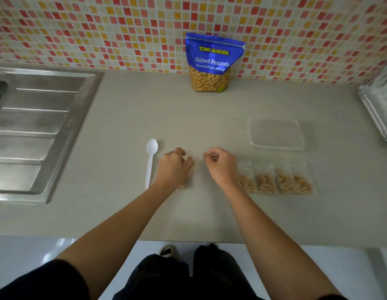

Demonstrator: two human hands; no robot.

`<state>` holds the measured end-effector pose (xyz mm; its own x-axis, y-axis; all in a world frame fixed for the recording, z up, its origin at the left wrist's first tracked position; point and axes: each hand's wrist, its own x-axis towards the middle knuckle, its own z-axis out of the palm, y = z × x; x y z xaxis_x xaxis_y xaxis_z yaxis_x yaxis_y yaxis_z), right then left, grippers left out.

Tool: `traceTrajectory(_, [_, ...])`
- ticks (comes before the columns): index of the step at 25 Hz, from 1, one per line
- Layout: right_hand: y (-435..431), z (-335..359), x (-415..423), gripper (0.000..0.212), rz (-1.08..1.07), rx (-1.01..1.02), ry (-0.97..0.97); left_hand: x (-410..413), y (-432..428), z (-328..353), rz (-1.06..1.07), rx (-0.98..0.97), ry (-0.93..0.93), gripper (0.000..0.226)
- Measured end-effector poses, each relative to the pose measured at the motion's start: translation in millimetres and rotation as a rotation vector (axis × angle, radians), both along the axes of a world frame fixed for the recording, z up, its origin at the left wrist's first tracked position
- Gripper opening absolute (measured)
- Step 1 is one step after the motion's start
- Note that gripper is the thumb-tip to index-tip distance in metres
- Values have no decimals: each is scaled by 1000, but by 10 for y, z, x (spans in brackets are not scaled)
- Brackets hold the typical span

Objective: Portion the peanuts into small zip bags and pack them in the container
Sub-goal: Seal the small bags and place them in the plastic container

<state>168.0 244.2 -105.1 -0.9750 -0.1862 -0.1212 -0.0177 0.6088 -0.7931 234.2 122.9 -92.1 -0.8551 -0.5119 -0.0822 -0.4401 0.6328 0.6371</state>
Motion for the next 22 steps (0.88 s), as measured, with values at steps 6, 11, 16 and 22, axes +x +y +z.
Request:
traceTrajectory(6, [984,64,-177,22,-186,152,59,-605,614,-133,-292,44,-92,33])
traceTrajectory(11, [1299,-115,-126,36,-136,279,-56,-835,993,-313,-473,18,-208,42])
traceTrajectory(16, [1277,-203,-161,41,-85,313,-58,-930,1073,-380,-525,-18,-193,19])
traceTrajectory(22, [1208,-229,-193,41,-87,94,-106,-851,900,-238,-466,368,-101,16])
